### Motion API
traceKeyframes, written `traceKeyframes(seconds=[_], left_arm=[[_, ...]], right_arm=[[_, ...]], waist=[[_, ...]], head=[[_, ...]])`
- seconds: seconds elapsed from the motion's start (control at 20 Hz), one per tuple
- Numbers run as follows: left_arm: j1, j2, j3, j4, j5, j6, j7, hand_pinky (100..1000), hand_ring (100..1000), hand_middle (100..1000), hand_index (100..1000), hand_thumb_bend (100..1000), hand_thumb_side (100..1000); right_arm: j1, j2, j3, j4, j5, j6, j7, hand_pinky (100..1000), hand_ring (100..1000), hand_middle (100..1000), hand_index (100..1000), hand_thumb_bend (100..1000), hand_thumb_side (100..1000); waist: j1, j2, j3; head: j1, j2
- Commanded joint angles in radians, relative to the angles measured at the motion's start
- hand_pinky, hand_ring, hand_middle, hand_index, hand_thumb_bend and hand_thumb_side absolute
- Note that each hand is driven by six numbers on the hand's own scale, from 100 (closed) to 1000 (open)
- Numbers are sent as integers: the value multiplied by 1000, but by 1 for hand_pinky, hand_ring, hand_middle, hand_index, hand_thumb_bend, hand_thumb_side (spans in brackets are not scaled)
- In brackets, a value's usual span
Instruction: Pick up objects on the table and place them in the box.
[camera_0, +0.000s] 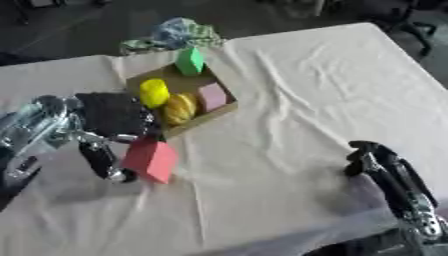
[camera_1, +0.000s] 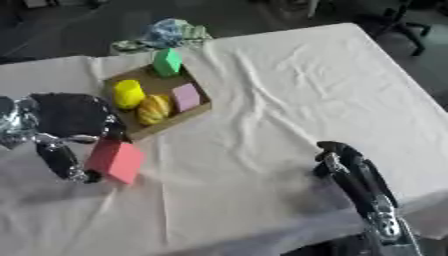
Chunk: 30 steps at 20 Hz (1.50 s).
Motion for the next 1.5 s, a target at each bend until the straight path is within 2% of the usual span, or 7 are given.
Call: traceKeyframes(seconds=[0.05,0.55,0.9,0.95,1.0,1.05,1.5], left_arm=[[-90,-4,66,84,14,45,-3,658,550,574,744,320,347],[-246,-317,216,662,-380,145,385,682,562,578,772,253,297],[-262,-388,269,808,-516,185,624,696,585,606,800,240,276],[-265,-389,272,808,-519,189,636,789,739,790,893,343,311],[-266,-387,271,799,-520,197,639,801,754,807,900,359,332],[-266,-383,267,790,-522,203,635,841,799,852,916,412,472],[-272,-351,262,724,-528,203,571,920,887,938,948,625,768]], right_arm=[[1,-17,-3,-4,5,0,-2,525,517,528,748,100,676],[0,-3,7,1,-1,2,7,525,516,527,747,100,686],[-2,1,13,2,-4,3,14,525,517,527,747,100,693],[-3,2,12,2,-4,3,13,525,517,528,747,100,697],[-4,2,12,2,-4,3,13,525,517,528,747,100,697],[-4,2,11,3,-4,3,13,525,517,528,748,100,696],[-3,-1,9,5,-1,3,11,525,516,527,748,100,695]], waist=[[-9,-29,-1],[-23,-32,-21],[-26,-31,-28],[-25,-30,-28],[-24,-29,-28],[-24,-29,-28],[-23,-30,-21]], head=[[1,-4],[20,-4],[31,-4],[30,-4],[30,-4],[29,-4],[27,-4]])
